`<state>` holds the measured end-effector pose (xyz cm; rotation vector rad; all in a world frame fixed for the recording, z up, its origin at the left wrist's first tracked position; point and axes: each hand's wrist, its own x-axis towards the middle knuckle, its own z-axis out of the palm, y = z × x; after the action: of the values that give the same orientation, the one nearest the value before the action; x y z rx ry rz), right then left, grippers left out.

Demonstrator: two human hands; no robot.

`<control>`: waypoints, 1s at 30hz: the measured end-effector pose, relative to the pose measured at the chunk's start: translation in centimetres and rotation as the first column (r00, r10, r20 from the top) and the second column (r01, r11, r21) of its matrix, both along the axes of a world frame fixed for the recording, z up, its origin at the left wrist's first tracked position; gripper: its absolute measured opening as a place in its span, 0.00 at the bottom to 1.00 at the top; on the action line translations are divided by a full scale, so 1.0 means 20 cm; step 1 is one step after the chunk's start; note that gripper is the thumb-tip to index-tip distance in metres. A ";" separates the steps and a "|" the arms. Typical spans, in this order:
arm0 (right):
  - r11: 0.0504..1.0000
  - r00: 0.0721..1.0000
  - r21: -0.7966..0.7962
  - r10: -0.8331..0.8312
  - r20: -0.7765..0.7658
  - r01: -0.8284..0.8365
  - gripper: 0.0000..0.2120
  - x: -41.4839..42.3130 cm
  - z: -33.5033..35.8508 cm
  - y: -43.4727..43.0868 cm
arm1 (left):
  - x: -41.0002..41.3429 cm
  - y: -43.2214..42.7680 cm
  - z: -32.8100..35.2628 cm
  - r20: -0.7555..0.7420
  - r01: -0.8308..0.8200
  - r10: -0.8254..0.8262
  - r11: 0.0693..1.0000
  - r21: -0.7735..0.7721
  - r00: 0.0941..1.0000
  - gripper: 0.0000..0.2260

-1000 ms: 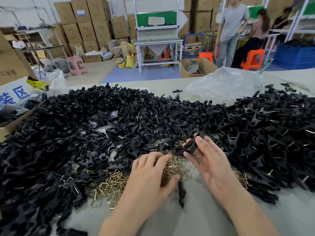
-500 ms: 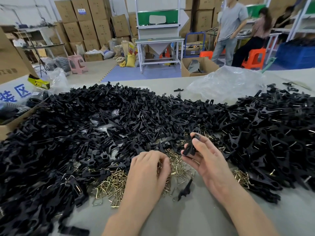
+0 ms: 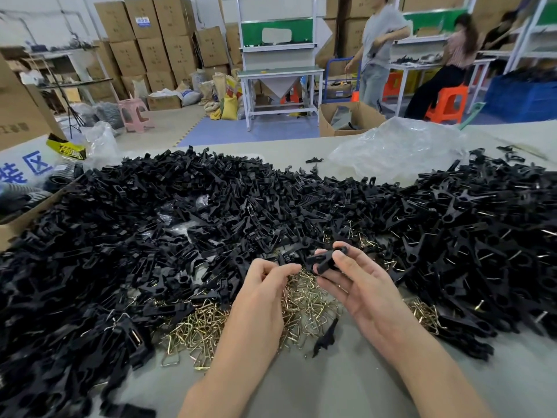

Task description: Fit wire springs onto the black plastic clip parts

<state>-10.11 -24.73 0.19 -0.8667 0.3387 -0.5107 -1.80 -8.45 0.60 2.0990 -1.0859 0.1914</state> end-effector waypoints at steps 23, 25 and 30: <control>0.998 0.999 0.035 0.047 -0.003 -0.047 0.19 -0.02 0.02 0.02 | 0.06 0.05 0.03 0.254 0.002 -0.016 0.998 0.056 0.967 0.10; 0.998 0.999 0.039 0.047 -0.004 -0.047 0.19 -0.02 0.03 0.02 | 0.06 0.05 0.03 0.229 0.014 -0.029 0.998 0.069 0.973 0.11; 0.998 0.999 0.031 0.053 0.004 -0.053 0.18 -0.02 0.03 0.02 | 0.05 0.04 0.04 0.101 0.014 -0.016 1.000 0.027 0.995 0.11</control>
<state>-10.51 -24.32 0.74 -0.8425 0.3187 -0.4567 -0.85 -7.67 1.30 2.1232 -1.1693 0.2809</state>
